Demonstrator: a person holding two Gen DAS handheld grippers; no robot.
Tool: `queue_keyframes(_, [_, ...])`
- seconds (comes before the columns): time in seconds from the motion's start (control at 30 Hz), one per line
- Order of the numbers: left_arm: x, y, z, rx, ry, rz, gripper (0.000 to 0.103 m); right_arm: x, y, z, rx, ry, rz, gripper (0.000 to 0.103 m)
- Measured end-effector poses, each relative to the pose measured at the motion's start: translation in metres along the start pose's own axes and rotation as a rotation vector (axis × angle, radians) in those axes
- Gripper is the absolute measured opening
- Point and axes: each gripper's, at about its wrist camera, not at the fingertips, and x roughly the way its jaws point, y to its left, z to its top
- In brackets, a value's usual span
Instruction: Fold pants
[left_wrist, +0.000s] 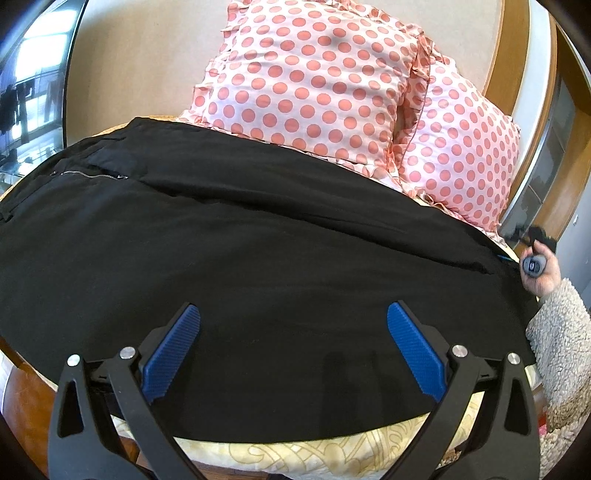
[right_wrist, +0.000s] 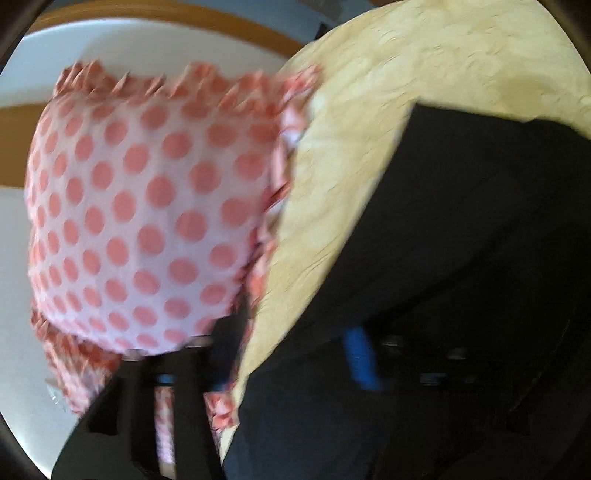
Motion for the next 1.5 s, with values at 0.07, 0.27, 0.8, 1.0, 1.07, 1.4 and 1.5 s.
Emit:
queue_keyframes(0.07, [-0.001,0.0,0.0,-0.001,-0.002,0.004,0.101,-0.002,-0.012,0.003,0.01,0.006,0.029,0.003])
queue_keyframes(0.27, [-0.004,-0.002,0.002,0.003,-0.009,-0.001,0.101,-0.066,-0.003,-0.017,-0.139,-0.063,0.201,0.003])
queue_keyframes(0.8, [0.047,0.025,0.168,-0.048,-0.02,0.006,0.101,-0.187,-0.102,-0.09,-0.185,-0.089,0.316,0.003])
queue_keyframes(1.0, [0.155,0.032,0.23,-0.079,0.115,0.152,0.098,-0.19,-0.097,-0.085,-0.209,-0.096,0.33,0.003])
queue_keyframes(1.07, [0.186,0.041,0.239,-0.108,0.165,0.214,0.092,-0.191,-0.095,-0.084,-0.215,-0.097,0.328,0.003])
queue_keyframes(1.4, [0.214,0.114,0.236,-0.392,0.293,0.295,0.009,-0.188,-0.079,-0.069,-0.269,-0.089,0.305,0.003])
queue_keyframes(1.5, [0.141,0.113,0.223,-0.363,0.192,0.252,0.008,-0.19,-0.068,-0.056,-0.296,-0.099,0.299,0.003])
